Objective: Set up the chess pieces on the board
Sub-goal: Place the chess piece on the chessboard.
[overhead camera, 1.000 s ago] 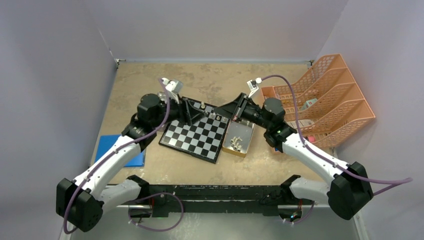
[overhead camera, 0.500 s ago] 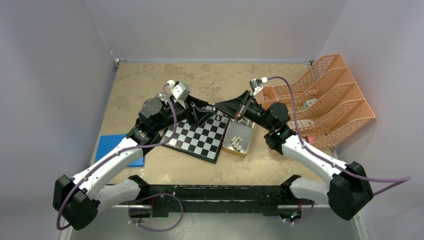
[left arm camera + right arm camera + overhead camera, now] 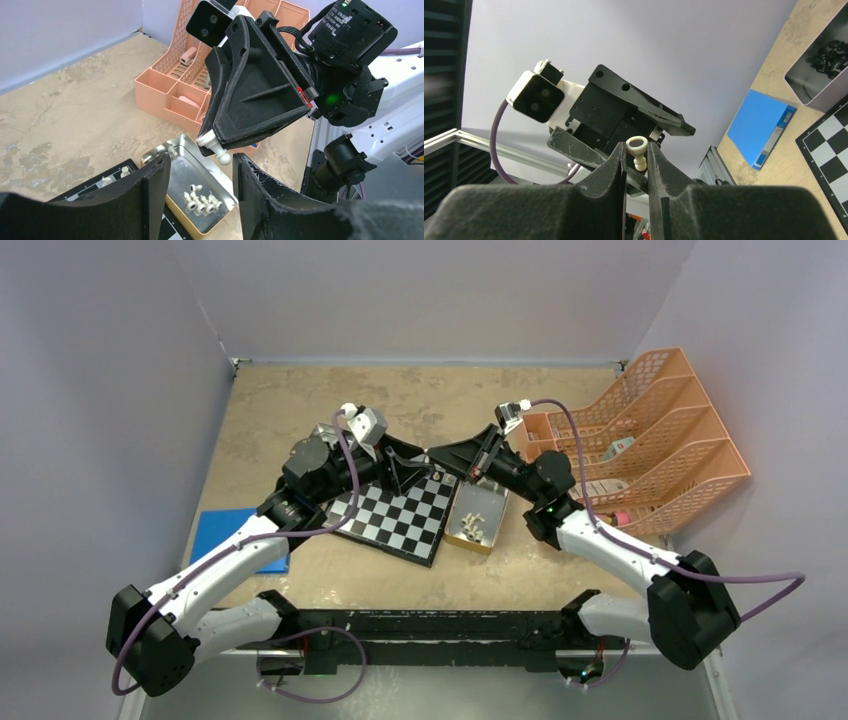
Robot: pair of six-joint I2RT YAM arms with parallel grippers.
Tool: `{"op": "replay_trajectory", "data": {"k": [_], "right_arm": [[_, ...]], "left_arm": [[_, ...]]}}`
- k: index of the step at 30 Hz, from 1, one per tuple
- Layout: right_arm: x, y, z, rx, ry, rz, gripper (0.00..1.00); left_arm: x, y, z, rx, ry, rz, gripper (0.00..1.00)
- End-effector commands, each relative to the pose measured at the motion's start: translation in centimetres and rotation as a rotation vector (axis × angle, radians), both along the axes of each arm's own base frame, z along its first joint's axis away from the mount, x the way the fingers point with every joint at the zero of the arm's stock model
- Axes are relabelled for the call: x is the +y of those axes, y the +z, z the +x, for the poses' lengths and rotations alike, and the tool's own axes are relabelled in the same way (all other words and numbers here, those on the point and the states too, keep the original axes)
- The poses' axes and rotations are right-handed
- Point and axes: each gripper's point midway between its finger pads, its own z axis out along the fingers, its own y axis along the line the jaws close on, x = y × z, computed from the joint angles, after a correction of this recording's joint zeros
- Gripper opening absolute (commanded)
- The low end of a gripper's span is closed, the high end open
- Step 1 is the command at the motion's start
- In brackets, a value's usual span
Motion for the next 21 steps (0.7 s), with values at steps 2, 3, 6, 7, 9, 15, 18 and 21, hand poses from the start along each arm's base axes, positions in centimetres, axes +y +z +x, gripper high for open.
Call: {"op": "replay_trajectory", "data": {"k": [2,3,6,7,9,15,18,21], "right_arm": [[-0.1,1.4,-0.8,-0.06,0.022,0.057,0.18],[-0.1,1.2,-0.8,-0.057,0.021,0.054,0.18],[0.1,0.5,-0.6,-0.051,0.025,0.046,0.18],[0.2,0.2,-0.5,-0.046,0.029,0.04,0.18],[0.3,-0.6,-0.5,-0.033,0.034,0.034,0.18],[0.5,-1.8,-0.5,-0.027,0.046,0.025,0.18],[0.6,-2.7,-0.4,-0.018,0.049,0.004,0.18],[0.7,-3.5,-0.6,-0.023,0.058,-0.018,0.19]], "left_arm": [[-0.7,1.9,-0.1,-0.054,-0.01,-0.037,0.44],[-0.7,1.9,-0.1,-0.055,-0.009,-0.036,0.42],[-0.7,1.8,-0.1,-0.053,-0.002,-0.034,0.32],[-0.7,1.8,-0.1,-0.054,-0.001,-0.032,0.3],[-0.5,1.7,0.0,-0.053,0.012,-0.027,0.27],[-0.4,0.9,0.3,-0.044,0.028,-0.009,0.07],[-0.2,0.2,0.6,-0.029,0.047,0.008,0.0],[0.2,-0.5,0.9,-0.008,0.076,0.032,0.0]]}}
